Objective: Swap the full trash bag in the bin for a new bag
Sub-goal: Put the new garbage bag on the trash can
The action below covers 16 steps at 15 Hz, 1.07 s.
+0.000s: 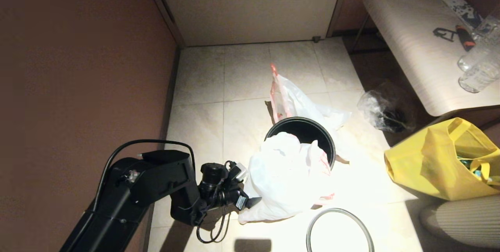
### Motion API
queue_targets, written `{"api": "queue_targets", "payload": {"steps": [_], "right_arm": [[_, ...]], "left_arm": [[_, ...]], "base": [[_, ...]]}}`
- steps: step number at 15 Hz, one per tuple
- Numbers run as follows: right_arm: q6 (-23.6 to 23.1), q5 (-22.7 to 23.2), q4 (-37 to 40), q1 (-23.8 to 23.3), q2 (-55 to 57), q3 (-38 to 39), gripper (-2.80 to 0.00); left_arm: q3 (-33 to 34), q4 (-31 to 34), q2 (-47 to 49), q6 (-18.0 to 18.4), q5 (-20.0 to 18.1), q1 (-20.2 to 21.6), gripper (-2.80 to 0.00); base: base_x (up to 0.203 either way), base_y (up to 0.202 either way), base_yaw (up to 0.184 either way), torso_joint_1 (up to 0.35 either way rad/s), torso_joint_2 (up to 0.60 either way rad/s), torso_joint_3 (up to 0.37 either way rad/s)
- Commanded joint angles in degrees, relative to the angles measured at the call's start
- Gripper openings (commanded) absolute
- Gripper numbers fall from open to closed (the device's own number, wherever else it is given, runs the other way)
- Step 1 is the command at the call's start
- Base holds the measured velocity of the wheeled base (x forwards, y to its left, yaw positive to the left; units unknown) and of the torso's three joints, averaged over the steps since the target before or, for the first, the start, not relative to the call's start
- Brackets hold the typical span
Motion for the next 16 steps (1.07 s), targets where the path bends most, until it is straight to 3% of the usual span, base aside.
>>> {"api": "queue_targets", "payload": {"steps": [1, 8, 9, 10, 16], "right_arm": [[0.0, 0.0, 0.0, 0.0, 0.0, 0.0, -2.8], [-0.1, 0.0, 0.0, 0.0, 0.0, 0.0, -2.8], [-0.1, 0.0, 0.0, 0.0, 0.0, 0.0, -2.8], [0.0, 0.0, 0.0, 0.0, 0.0, 0.0, -2.8], [-0.1, 0.0, 0.0, 0.0, 0.0, 0.0, -2.8]], "left_arm": [[0.4, 0.0, -0.1, 0.0, -0.4, -0.8, 0.0], [0.1, 0.8, 0.0, 0.0, -3.4, -0.8, 0.0], [0.0, 1.2, -0.1, 0.0, -3.3, -0.8, -2.68], [0.0, 1.2, 0.0, 0.0, -3.3, -0.8, -2.8], [0.0, 1.3, -0.1, 0.0, -3.3, -0.8, -2.8]], "base": [[0.0, 0.0, 0.0, 0.0, 0.0, 0.0], [0.0, 0.0, 0.0, 0.0, 0.0, 0.0], [0.0, 0.0, 0.0, 0.0, 0.0, 0.0], [0.0, 0.0, 0.0, 0.0, 0.0, 0.0], [0.0, 0.0, 0.0, 0.0, 0.0, 0.0]]}}
